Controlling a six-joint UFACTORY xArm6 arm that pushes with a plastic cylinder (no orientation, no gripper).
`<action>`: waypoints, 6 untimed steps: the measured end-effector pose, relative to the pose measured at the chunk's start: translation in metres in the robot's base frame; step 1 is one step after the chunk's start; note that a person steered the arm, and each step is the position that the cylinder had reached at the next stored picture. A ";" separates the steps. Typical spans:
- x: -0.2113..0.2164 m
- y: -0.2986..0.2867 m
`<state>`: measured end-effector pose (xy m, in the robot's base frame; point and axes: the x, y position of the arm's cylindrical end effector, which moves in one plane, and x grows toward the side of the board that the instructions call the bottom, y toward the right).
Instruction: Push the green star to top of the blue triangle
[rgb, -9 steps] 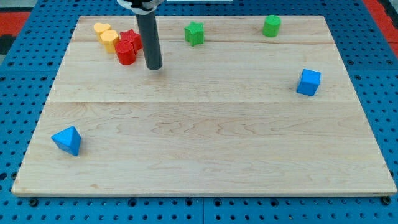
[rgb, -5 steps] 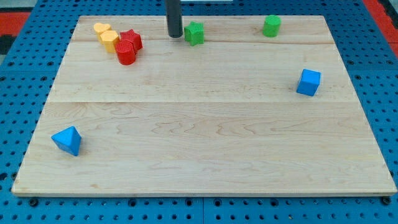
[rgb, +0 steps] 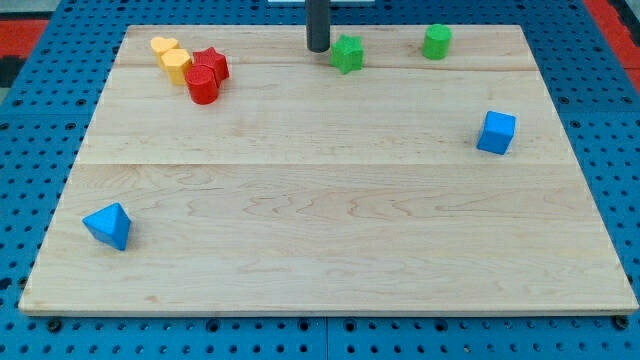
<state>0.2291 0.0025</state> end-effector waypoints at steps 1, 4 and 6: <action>0.009 0.037; 0.062 0.128; 0.085 0.089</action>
<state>0.3140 0.0919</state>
